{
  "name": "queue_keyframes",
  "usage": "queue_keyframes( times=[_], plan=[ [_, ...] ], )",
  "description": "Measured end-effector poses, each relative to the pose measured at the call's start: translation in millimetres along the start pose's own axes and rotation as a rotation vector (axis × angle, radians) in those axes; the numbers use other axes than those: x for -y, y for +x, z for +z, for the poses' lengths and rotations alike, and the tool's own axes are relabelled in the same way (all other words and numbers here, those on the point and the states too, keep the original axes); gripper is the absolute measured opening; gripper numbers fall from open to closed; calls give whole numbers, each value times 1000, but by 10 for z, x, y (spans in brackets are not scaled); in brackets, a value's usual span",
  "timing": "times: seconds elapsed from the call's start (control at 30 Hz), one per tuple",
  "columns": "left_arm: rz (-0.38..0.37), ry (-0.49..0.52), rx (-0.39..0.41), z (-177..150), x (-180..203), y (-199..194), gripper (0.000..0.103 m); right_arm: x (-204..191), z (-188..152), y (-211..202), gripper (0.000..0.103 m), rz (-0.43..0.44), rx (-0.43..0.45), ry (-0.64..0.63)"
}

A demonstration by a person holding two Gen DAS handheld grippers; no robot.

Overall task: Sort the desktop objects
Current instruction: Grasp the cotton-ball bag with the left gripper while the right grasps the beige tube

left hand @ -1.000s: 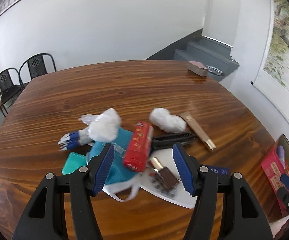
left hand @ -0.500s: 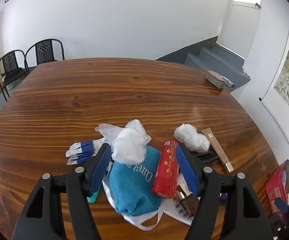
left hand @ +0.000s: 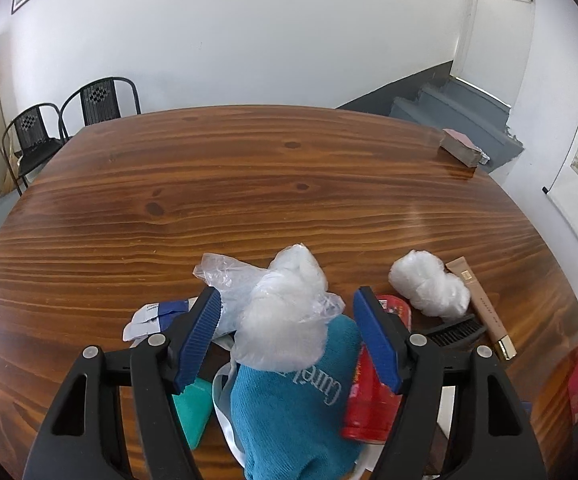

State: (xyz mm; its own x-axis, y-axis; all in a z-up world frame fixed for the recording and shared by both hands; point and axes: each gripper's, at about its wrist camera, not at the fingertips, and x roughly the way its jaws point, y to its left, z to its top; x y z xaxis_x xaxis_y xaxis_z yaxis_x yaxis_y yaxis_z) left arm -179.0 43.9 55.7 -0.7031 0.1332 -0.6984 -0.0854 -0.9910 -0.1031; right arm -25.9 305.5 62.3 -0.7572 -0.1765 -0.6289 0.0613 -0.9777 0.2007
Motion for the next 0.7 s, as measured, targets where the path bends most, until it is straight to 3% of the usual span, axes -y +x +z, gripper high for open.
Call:
queue_keyframes(
  times=[0.03, 0.13, 0.3, 0.37, 0.43, 0.5, 0.7],
  plan=[
    [11, 5, 8, -13, -4, 5, 72, -5, 36, 50, 80, -12, -1, -3],
    [31, 19, 10, -41, -25, 7, 38, -17, 114, 210, 80, -39, -13, -13],
    [39, 26, 36, -30, -44, -77, 37, -15, 203, 544, 80, -80, -52, -34],
    [31, 22, 49, -10, -54, -134, 37, -19, 226, 674, 74, -100, -71, -46],
    [28, 18, 62, 13, -52, -185, 37, -17, 247, 792, 60, -102, -99, -52],
    [25, 17, 72, 36, -46, -234, 37, -25, 279, 901, 55, -103, -117, -60],
    [23, 15, 63, 30, -25, -247, 37, -84, 364, 1156, 55, -100, -157, -95]
  ],
)
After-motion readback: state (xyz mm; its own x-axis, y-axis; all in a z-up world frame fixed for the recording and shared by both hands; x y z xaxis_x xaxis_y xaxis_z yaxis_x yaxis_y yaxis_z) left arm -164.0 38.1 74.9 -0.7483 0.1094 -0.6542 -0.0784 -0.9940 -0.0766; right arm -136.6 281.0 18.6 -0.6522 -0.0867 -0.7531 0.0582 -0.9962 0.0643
